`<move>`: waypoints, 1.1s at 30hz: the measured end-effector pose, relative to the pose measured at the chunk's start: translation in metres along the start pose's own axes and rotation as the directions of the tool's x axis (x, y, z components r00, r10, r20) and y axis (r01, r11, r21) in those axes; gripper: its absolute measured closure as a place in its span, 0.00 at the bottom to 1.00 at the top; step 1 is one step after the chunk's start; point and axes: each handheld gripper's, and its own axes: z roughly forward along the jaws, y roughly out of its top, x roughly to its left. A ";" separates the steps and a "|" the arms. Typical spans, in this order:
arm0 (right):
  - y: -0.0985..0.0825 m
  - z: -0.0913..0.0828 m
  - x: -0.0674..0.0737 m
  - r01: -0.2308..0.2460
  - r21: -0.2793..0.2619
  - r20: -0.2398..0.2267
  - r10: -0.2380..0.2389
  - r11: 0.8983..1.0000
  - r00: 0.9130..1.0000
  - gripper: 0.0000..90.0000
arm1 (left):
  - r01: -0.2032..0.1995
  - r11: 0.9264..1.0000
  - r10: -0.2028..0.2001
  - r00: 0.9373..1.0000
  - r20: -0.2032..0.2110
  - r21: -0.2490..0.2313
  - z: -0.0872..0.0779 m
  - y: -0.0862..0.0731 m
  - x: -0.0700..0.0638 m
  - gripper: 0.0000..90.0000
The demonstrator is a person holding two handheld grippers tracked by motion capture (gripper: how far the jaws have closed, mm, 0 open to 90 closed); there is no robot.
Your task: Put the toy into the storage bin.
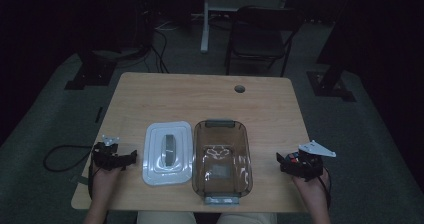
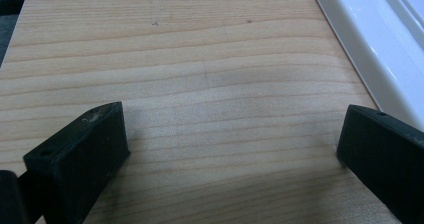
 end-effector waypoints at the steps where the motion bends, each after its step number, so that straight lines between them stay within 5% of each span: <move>1: -0.002 -0.002 -0.004 -0.009 -0.001 0.009 0.009 1.000 1.000 0.14 | 0.000 1.000 0.000 1.000 0.000 0.000 0.000 0.000 0.000 0.01; 11: -0.027 -0.004 -0.029 -0.070 0.018 0.039 0.069 0.997 0.997 0.14 | 0.000 1.000 0.000 1.000 0.000 0.001 0.000 0.000 0.000 0.01; 33: -0.056 0.019 -0.031 -0.083 0.129 0.012 0.083 0.988 0.997 0.24 | -0.005 1.000 0.005 1.000 0.006 0.001 0.000 0.000 0.000 0.01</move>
